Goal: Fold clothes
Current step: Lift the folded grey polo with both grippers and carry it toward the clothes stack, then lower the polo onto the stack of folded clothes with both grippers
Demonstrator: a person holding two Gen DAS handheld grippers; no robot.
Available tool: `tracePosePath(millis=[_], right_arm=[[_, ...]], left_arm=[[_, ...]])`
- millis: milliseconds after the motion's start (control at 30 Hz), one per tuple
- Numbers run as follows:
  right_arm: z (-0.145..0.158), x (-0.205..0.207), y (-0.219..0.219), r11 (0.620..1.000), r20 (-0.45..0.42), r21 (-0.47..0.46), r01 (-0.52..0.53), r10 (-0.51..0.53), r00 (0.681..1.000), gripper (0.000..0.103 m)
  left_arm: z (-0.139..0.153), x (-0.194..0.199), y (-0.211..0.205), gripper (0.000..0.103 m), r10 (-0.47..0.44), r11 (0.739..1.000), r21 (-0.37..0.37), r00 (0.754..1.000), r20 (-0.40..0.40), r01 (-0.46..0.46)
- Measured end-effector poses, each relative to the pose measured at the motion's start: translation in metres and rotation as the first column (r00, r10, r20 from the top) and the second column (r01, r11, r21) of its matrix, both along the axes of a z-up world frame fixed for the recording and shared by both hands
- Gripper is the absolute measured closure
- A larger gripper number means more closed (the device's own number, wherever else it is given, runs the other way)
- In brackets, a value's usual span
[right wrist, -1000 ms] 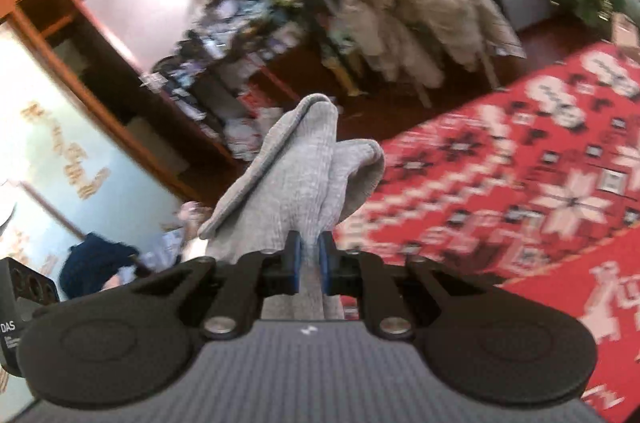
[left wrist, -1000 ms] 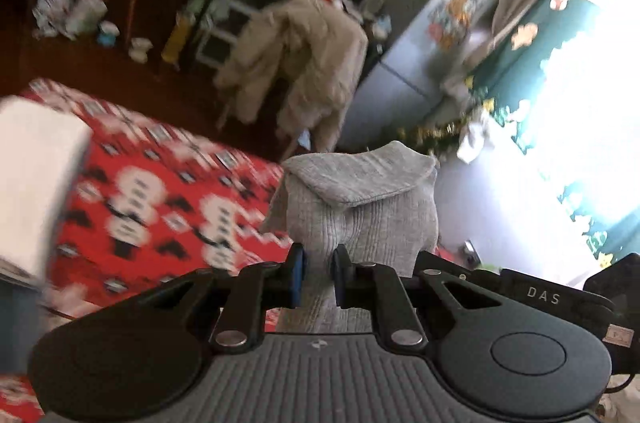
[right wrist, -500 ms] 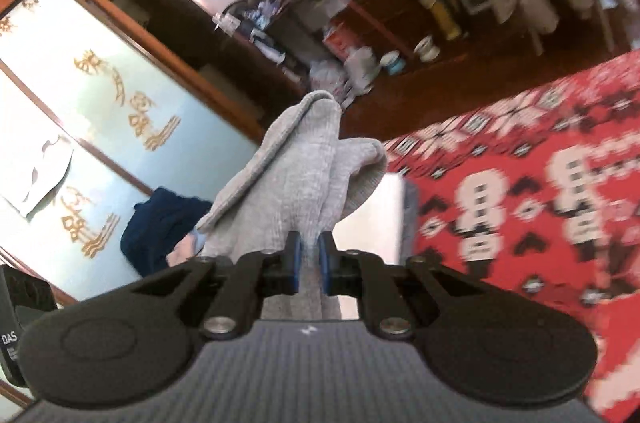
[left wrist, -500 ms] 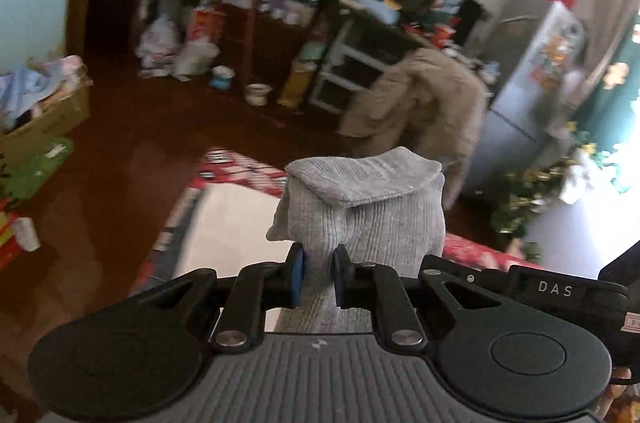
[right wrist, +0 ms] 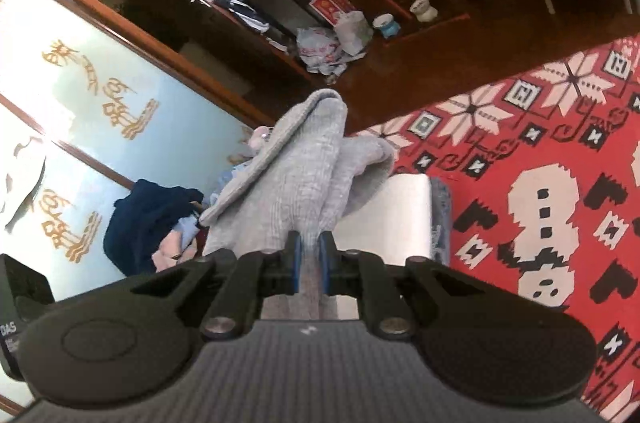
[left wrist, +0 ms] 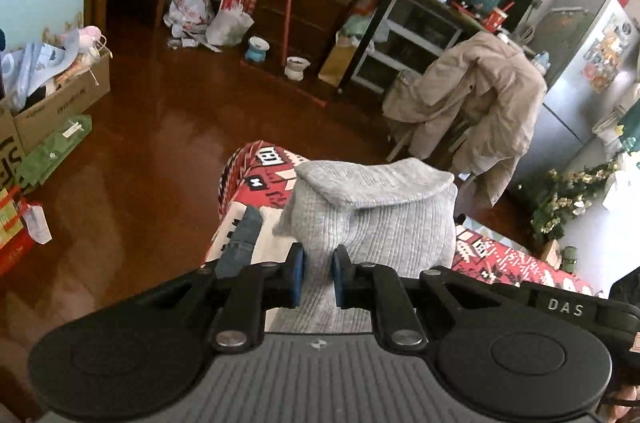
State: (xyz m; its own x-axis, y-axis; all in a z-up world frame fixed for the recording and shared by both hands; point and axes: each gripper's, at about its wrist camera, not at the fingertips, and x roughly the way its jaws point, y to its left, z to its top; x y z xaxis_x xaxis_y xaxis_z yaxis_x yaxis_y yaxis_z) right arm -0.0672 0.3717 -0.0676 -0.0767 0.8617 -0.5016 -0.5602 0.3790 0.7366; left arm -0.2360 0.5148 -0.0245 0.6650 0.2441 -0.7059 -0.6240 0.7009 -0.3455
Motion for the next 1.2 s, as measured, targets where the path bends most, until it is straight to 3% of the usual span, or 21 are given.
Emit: tracePosePath(millis=[267, 367, 433, 500, 600, 667, 767, 900, 1000, 1133, 1167, 1200], right_arm=[[-0.041, 0.024, 0.017, 1.000, -0.067, -0.025, -0.008, 0.006, 0.998, 0.091], [-0.051, 0.031, 0.019, 1.000, -0.119, -0.009, -0.003, 0.002, 0.993, 0.079], [-0.054, 0.041, 0.015, 1.000, -0.145, 0.009, 0.021, -0.019, 0.989, 0.061], [-0.054, 0.055, 0.010, 0.998, -0.173, 0.032, 0.060, -0.054, 0.983, 0.055], [-0.050, 0.077, 0.009, 0.993, -0.222, 0.056, 0.108, -0.093, 0.971, 0.038], [-0.049, 0.089, 0.016, 0.991, -0.231, 0.055, 0.119, -0.103, 0.968, 0.036], [-0.053, 0.100, 0.037, 0.995, -0.219, 0.019, 0.101, -0.094, 0.971, 0.035], [-0.072, 0.112, 0.062, 0.996, -0.256, -0.037, 0.080, -0.087, 0.963, 0.032], [-0.088, 0.119, 0.076, 0.996, -0.314, -0.049, 0.078, -0.090, 0.945, 0.032], [-0.099, 0.122, 0.097, 0.997, -0.316, -0.072, 0.035, -0.056, 0.947, 0.034], [-0.100, 0.121, 0.101, 0.997, -0.317, -0.075, 0.021, -0.044, 0.948, 0.041], [-0.101, 0.121, 0.103, 0.997, -0.318, -0.077, 0.010, -0.034, 0.947, 0.072]], left_arm=[[-0.019, 0.004, 0.012, 0.085, 0.054, 0.998, -0.036, 0.998, -0.040, -0.055], [-0.025, 0.002, 0.017, 0.080, 0.081, 0.995, -0.053, 0.995, -0.050, -0.084], [-0.021, -0.010, 0.018, 0.078, 0.097, 0.994, -0.049, 0.995, -0.024, -0.098], [-0.015, -0.024, 0.017, 0.067, 0.097, 0.995, -0.037, 0.995, 0.000, -0.097], [-0.009, -0.040, 0.012, 0.066, 0.092, 0.995, -0.041, 0.996, 0.020, -0.091], [-0.010, -0.048, 0.005, 0.066, 0.069, 0.996, -0.067, 0.997, 0.026, -0.067], [-0.014, -0.058, -0.007, 0.066, 0.031, 0.994, -0.105, 0.999, 0.034, -0.027], [-0.024, -0.052, -0.029, 0.066, -0.006, 0.998, -0.066, 1.000, -0.026, 0.004], [-0.032, -0.050, -0.036, 0.066, -0.028, 0.998, -0.057, 0.999, -0.044, 0.025], [-0.037, -0.055, -0.033, 0.067, -0.037, 0.997, -0.067, 0.998, -0.043, 0.034], [-0.038, -0.054, -0.032, 0.072, -0.038, 0.997, -0.065, 0.998, -0.051, 0.035], [-0.039, -0.054, -0.032, 0.074, -0.042, 0.997, -0.062, 0.997, -0.061, 0.038]])
